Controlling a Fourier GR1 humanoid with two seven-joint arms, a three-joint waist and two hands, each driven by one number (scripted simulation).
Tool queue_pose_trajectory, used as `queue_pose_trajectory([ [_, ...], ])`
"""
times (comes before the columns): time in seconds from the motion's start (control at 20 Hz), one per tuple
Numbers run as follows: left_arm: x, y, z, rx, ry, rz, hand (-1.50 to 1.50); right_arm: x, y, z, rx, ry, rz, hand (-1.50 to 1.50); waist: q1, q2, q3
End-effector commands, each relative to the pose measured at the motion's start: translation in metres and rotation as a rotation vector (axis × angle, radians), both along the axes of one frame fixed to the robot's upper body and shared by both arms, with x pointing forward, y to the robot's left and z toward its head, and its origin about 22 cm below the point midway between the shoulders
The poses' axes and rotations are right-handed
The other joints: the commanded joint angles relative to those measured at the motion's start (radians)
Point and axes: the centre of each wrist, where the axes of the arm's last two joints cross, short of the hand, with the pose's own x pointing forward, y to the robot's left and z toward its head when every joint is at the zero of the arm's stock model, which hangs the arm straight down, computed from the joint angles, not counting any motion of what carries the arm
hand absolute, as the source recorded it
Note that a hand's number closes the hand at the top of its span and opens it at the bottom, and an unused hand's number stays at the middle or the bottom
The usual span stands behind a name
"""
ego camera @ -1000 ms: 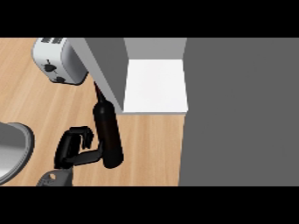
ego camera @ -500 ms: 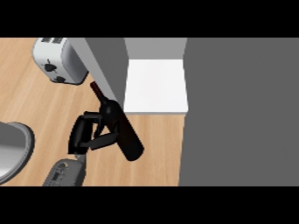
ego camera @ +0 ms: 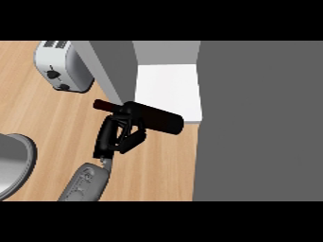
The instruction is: Pick up the wine, place it into the cabinet and close the cabinet
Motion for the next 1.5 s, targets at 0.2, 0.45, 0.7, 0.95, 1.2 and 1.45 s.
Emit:
queue_pose_trajectory([
  [0.2, 0.046, -0.044, 0.038, -0.058, -0.022, -0.008, 1.50, -0.011, -0.008, 0.011, 0.045, -0.048, 0.017, -1.50, -0.025, 0.011, -0.005],
  [0.45, 0.051, -0.073, 0.049, 0.000, -0.001, 0.041, 1.50, -0.028, -0.011, 0.019, 0.045, -0.033, 0.031, -1.50, -0.032, 0.009, -0.005],
  [0.7, 0.067, -0.079, 0.037, 0.112, 0.040, 0.067, 1.50, -0.024, -0.014, 0.007, 0.056, -0.044, 0.030, -1.50, -0.043, 0.011, -0.005],
  [0.95, 0.083, -0.069, 0.026, 0.163, 0.072, 0.085, 1.50, -0.020, -0.018, 0.013, 0.049, -0.038, 0.066, -1.50, -0.045, 0.017, -0.005],
  [1.2, 0.095, -0.063, 0.024, 0.192, 0.087, 0.145, 1.50, -0.011, -0.001, 0.009, 0.064, -0.059, 0.084, -1.50, -0.065, 0.024, -0.007],
  [1.45, 0.085, -0.048, -0.003, 0.214, 0.134, 0.169, 1.50, -0.011, -0.010, 0.009, 0.079, -0.049, 0.064, -1.50, -0.057, 0.024, -0.007],
])
